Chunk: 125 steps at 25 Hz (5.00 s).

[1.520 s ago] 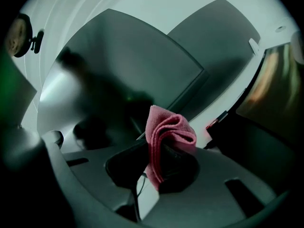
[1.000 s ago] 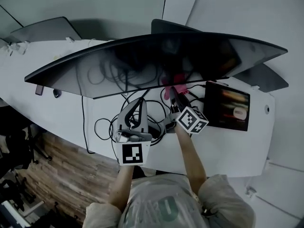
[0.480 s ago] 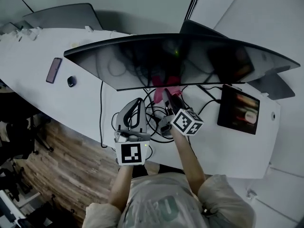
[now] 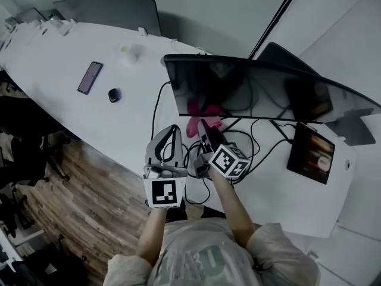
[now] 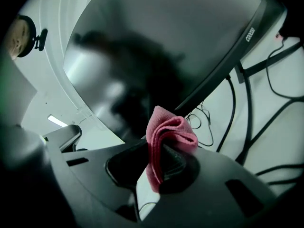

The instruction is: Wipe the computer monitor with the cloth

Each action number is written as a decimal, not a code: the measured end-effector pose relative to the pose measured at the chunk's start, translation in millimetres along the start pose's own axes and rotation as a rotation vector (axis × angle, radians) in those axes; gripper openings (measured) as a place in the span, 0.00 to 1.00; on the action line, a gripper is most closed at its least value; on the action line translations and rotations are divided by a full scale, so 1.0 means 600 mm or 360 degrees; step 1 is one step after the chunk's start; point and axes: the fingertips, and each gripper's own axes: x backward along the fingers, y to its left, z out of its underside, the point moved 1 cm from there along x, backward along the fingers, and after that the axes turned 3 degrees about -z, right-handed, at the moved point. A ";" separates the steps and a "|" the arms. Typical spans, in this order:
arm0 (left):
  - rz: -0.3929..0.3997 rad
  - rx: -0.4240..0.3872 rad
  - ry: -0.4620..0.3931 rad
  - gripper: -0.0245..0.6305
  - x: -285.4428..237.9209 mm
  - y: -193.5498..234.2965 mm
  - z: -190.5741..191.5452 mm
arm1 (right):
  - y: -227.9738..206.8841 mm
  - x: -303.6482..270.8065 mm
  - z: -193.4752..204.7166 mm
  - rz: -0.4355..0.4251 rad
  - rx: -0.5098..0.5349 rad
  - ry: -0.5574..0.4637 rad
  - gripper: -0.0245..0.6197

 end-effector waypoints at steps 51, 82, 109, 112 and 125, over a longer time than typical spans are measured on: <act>-0.0270 -0.0032 -0.0052 0.06 0.086 0.188 -0.027 | 0.179 -0.062 0.012 0.0087 0.0256 -0.0339 0.12; -0.0385 -0.0158 -0.0351 0.06 0.135 0.196 -0.260 | 0.497 0.011 -0.244 -0.0279 0.0474 -0.0957 0.12; -0.0249 -0.0205 -0.0556 0.06 0.127 0.139 -0.413 | 0.665 0.146 -0.376 -0.0627 0.1398 -0.0970 0.12; -0.0177 -0.0224 -0.0583 0.06 0.108 0.117 -0.433 | 0.682 0.160 -0.410 -0.0576 0.1810 -0.0977 0.12; -0.0006 -0.0143 -0.0626 0.06 0.045 0.065 -0.434 | 0.621 0.085 -0.323 -0.0260 0.3318 -0.0190 0.12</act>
